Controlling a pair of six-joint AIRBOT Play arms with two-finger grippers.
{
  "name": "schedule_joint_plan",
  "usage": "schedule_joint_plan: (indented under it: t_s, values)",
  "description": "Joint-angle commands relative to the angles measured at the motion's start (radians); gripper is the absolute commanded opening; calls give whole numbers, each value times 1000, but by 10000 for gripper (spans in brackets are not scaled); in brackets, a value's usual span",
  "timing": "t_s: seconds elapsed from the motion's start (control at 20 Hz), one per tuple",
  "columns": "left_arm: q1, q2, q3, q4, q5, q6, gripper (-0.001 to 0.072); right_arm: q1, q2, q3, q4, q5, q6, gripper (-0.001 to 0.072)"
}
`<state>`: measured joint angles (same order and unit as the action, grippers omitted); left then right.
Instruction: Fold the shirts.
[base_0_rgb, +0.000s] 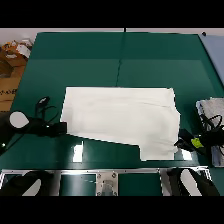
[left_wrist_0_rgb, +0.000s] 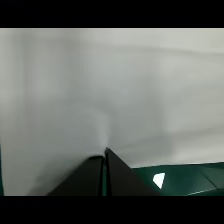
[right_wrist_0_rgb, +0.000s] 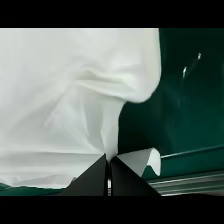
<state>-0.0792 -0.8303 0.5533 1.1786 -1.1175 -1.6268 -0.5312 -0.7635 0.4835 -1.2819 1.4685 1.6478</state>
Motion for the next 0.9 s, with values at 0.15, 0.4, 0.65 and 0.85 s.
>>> schedule_joint_plan:
  t_s: [0.15,0.4,0.65,0.85]
  values:
    - [7,-30,161,61,-66,23,20,21,14,183,141,-3,-50,17]
    - [7,-227,348,24,8,59,21,113,-232,413,214,-125,-51,17]
    - [7,-537,552,-36,133,87,21,172,-586,623,248,-280,-51,17]
    - [7,-774,712,-185,243,161,58,177,-841,747,307,-378,-78,19]
